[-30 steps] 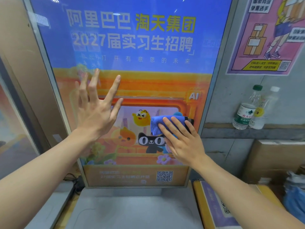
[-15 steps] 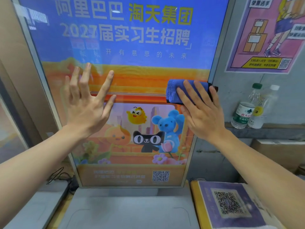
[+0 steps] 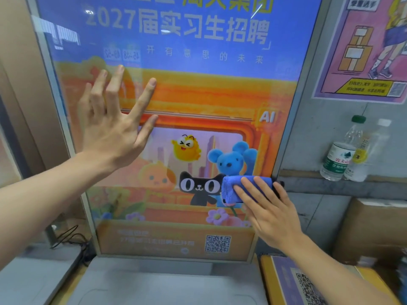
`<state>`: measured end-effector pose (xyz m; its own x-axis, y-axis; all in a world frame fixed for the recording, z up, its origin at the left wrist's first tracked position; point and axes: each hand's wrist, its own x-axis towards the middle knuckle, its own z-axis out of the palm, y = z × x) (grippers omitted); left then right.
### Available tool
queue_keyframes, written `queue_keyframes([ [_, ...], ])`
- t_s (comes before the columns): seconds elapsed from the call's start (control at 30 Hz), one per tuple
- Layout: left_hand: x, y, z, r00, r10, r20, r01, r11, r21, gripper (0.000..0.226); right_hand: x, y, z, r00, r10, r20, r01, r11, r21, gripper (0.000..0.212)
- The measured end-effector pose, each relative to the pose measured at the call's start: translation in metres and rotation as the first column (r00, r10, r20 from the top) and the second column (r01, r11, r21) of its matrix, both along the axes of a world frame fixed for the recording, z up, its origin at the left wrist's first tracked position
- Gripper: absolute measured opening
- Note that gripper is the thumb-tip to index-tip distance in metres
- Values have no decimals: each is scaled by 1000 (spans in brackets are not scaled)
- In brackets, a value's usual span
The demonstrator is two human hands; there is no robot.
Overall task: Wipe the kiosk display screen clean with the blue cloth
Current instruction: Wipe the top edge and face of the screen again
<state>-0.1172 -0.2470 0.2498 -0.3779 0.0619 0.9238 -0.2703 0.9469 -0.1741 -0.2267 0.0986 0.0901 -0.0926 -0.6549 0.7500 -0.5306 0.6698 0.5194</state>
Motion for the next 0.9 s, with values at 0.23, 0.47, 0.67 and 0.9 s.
queue_keyframes([
  [0.23,-1,2,-1,1000,-5,21,4,1000,16,57,-8,-14,75,997,51,-51,-55,995,-81,53],
  [0.47,-3,1,1,999,-25,24,24,1000,13,56,7,-47,63,1000,9,6,-7,971,-238,51],
  [0.67,-8,-3,-2,1000,-23,-11,23,999,-30,55,12,-58,16,1000,13,15,-11,992,-122,55],
  [0.9,-7,-11,0,997,-63,-37,60,995,-80,54,5,-46,34,994,65,-89,-66,998,-1,55],
])
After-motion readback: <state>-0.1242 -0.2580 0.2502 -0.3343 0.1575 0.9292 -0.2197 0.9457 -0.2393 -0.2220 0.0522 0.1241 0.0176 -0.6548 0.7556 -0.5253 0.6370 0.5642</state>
